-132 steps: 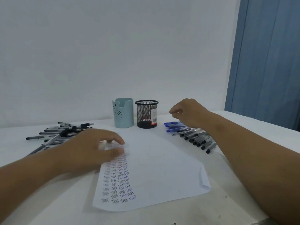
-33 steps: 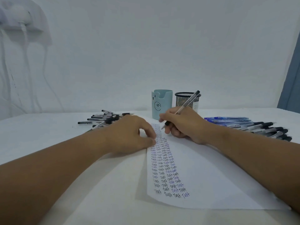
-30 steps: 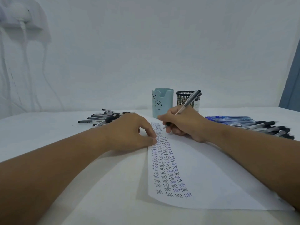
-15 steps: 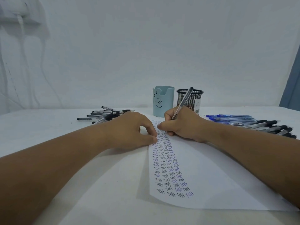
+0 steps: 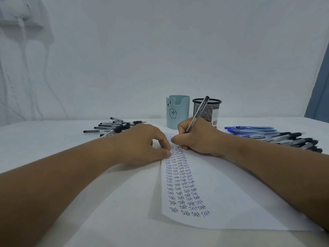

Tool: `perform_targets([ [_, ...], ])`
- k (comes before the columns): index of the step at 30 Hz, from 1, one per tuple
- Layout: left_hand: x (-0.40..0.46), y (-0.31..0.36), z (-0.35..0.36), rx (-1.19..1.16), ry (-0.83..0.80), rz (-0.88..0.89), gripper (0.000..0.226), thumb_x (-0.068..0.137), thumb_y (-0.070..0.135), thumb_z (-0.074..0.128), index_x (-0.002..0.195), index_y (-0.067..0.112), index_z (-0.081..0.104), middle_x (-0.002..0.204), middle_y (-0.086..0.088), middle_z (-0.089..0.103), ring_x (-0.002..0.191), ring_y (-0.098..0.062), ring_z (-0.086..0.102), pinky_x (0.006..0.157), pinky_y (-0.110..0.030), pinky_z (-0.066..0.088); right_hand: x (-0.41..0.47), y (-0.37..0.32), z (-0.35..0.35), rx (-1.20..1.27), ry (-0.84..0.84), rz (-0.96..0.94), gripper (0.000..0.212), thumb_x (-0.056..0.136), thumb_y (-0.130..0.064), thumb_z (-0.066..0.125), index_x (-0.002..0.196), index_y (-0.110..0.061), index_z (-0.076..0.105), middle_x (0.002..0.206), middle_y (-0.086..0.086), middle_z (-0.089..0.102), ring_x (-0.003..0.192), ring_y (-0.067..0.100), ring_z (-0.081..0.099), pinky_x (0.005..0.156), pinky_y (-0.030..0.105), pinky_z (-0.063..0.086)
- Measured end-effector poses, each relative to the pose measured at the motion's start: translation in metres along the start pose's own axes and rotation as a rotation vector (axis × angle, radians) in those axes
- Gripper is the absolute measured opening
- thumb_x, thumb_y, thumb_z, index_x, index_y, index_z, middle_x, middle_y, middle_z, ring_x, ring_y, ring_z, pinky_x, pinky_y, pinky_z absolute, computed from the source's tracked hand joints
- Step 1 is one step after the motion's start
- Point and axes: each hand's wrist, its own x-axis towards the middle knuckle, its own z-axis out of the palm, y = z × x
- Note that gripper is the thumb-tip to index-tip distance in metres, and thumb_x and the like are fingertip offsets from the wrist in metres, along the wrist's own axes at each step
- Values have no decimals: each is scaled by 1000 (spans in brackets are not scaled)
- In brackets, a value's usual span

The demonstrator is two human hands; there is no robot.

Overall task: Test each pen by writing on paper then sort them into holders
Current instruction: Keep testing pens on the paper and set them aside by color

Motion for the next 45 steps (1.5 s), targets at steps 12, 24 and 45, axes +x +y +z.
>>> perform_targets([
  [12, 1, -1, 0, 28, -7, 26, 17, 86, 50, 70, 98, 39, 74, 92, 27, 63, 79, 5, 54, 71, -15, 37, 0, 1, -1, -22, 26, -21, 35, 80, -5, 69, 52, -15, 50, 48, -5, 60, 57, 10, 57, 50, 10, 42],
  [24, 1, 0, 0, 42, -21, 30, 18, 88, 49, 70, 102, 38, 74, 96, 27, 61, 79, 17, 49, 68, -7, 32, 3, 6, -2, -38, 16, -19, 40, 80, -7, 69, 49, -18, 47, 48, -4, 59, 58, 14, 58, 56, 22, 45],
  [45, 0, 1, -1, 48, -27, 49, 19, 89, 46, 69, 105, 37, 73, 96, 27, 61, 80, 23, 47, 69, -4, 33, 8, 10, -1, -54, 25, -43, 40, 80, -7, 68, 52, -16, 42, 43, -9, 43, 49, 8, 43, 49, 18, 36],
])
